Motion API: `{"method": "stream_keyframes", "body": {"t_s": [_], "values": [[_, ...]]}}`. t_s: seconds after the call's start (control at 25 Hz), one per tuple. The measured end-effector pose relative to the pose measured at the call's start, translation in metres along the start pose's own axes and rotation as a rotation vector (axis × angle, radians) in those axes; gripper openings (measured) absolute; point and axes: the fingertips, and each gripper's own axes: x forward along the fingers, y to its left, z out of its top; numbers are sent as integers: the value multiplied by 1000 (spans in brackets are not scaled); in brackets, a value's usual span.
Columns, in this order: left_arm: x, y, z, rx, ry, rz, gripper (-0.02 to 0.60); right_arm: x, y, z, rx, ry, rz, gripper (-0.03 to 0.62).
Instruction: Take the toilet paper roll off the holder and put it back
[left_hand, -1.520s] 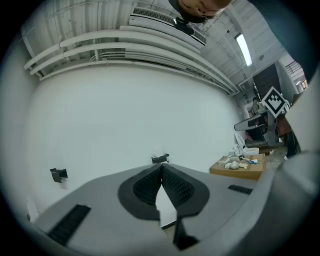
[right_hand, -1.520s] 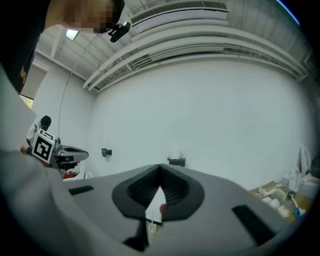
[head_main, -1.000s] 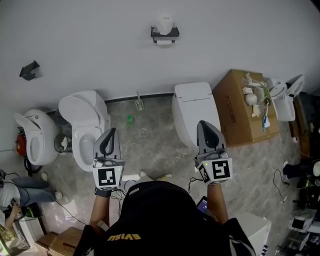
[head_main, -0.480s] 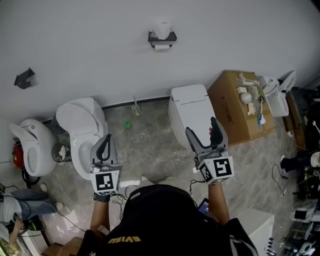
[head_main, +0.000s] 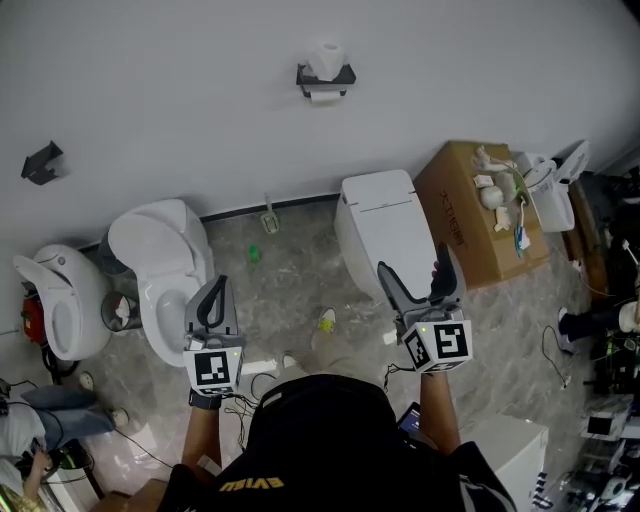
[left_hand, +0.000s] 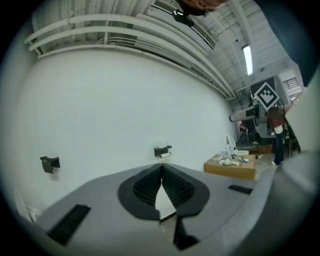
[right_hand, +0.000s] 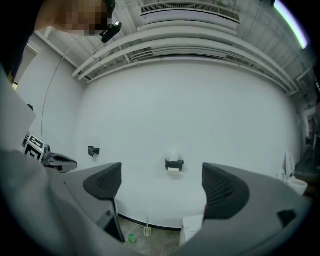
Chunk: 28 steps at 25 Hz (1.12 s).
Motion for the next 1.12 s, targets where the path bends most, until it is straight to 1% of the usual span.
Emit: {"method": "stream_keyframes", "body": {"t_s": [0.2, 0.28, 0.44, 0.6, 0.72, 0.92, 1.12], "values": [[35, 1, 7, 5, -11, 5, 12, 40, -13, -2, -4, -3, 23, 495], [56, 5, 13, 9, -24, 16, 12, 64, -21, -2, -6, -14, 39, 495], [105, 16, 21, 28, -16, 47, 12, 119, -40, -2, -10, -35, 70, 495], [159, 26, 38, 10, -13, 83, 12, 177, -65, -1, 21, -35, 105, 495], [203, 28, 49, 26, 1, 103, 12, 220, -93, 2, 28, -40, 119, 495], [260, 20, 72, 35, -18, 115, 12, 278, -132, 0, 44, -42, 139, 495], [289, 17, 67, 26, 30, 132, 12, 326, -146, -4, 52, -32, 171, 495]]}}
